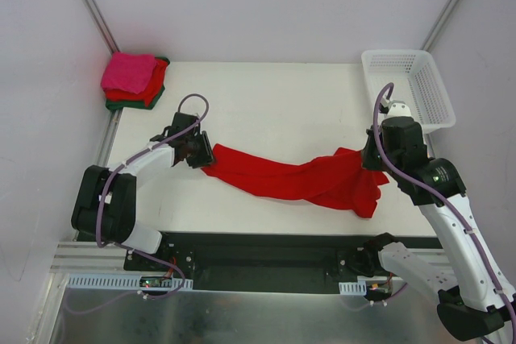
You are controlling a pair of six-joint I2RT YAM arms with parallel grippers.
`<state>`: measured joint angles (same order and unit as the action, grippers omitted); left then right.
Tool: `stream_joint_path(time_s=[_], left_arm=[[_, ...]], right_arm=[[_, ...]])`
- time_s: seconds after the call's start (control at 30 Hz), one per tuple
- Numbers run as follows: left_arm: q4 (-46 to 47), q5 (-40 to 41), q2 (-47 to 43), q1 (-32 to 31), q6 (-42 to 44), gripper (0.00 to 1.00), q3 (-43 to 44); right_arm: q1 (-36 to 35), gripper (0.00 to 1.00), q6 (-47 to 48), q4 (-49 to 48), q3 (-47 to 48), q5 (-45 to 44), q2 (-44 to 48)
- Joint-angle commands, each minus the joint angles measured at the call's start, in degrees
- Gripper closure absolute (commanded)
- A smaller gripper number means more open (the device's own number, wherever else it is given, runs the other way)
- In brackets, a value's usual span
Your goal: Fold and stack the t-shirts
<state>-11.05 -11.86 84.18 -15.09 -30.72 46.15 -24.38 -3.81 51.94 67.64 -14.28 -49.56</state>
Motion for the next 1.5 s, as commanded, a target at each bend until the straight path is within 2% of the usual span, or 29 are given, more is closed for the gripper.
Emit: stream_joint_path(time_s=[0.0, 0.13, 0.23, 0.27, 0.37, 0.57, 0.73, 1.07, 1.47], left_arm=[[2.1, 0.0, 0.7, -0.6, 0.1, 0.71, -0.2], [2.6, 0.1, 1.2, -0.7, 0.2, 0.73, -0.3], [2.7, 0.0, 1.6, -0.7, 0.2, 0.79, -0.3], [2.8, 0.0, 1.6, -0.6, 0.2, 0.87, -0.4], [2.8, 0.2, 1.6, -0.6, 0.3, 1.0, -0.5], [2.7, -0.3, 0.3, -0.7, 0.5, 1.0, -0.8], [-0.5, 0.4, -5.0, -0.6, 1.0, 1.0, 0.3], [-11.8, 1.2, -16.1, 2.3, 2.9, 1.0, 11.1], [-19.6, 1.2, -22.4, 8.1, 6.0, 1.0, 19.3]], right_arm=[[-0.1, 0.94, 0.1, -1.1, 0.4, -1.3, 0.1], [-0.2, 0.94, 0.0, -1.1, 0.6, -1.4, 0.2], [-0.2, 0.94, 0.1, -0.9, 0.7, -1.4, 0.3], [-0.2, 0.94, 0.1, -0.9, 0.6, -1.4, 0.2], [-0.2, 0.94, 0.0, -0.8, 0.6, -1.2, 0.3], [-0.2, 0.94, 0.0, -0.7, 0.8, -1.3, 0.3], [-0.2, 0.96, 0.2, -0.4, 1.4, -2.6, 0.6], [-0.2, 0.96, 1.5, 0.6, 2.5, -5.0, 0.5], [-0.2, 0.97, 2.2, 0.9, 3.6, -7.8, 1.5]])
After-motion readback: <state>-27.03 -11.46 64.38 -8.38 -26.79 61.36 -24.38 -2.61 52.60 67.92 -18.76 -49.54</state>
